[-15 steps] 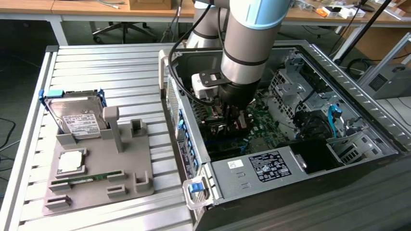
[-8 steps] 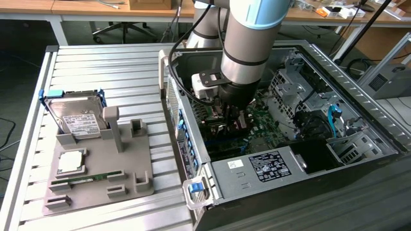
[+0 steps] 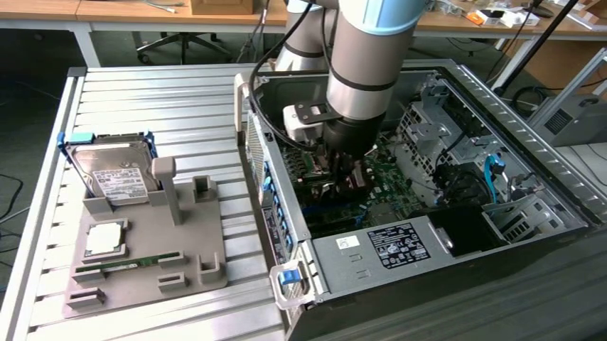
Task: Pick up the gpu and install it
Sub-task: 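Insert the gpu into the slot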
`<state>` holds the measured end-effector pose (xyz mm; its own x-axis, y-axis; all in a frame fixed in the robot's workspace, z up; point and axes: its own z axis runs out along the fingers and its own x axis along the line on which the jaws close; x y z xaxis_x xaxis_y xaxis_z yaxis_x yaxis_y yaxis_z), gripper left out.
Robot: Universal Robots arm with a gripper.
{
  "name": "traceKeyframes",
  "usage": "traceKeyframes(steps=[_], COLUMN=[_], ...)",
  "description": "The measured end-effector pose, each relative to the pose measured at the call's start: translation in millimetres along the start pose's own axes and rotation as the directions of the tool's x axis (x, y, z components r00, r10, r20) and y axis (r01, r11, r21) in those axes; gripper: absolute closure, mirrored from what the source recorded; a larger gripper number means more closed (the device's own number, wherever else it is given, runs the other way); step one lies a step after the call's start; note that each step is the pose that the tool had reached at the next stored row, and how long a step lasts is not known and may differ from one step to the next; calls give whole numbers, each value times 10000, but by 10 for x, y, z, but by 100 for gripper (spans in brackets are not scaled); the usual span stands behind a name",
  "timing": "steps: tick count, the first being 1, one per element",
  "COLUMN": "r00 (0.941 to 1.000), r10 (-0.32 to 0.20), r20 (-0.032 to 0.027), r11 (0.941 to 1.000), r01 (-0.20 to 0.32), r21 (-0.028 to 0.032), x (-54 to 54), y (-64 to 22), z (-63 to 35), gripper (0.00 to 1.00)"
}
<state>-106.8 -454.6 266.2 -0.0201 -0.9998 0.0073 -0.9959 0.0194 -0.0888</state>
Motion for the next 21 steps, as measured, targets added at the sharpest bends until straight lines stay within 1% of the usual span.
traceKeyframes(steps=[1,2,5,11,17,21], r00=[9991,9991,9991,9993,9993,9993], r10=[-38,-40,-39,21,70,70], r20=[-415,-423,-422,-375,-379,-380], r11=[10000,10000,10000,10000,10000,10000], r01=[38,40,39,-21,-71,-71], r21=[8,5,0,-16,-26,-35], x=[-5,-7,-14,-22,-25,-53], y=[-3,-5,-7,-23,-45,-61], z=[1,0,0,3,5,6], gripper=[73,73,73,73,73,73])
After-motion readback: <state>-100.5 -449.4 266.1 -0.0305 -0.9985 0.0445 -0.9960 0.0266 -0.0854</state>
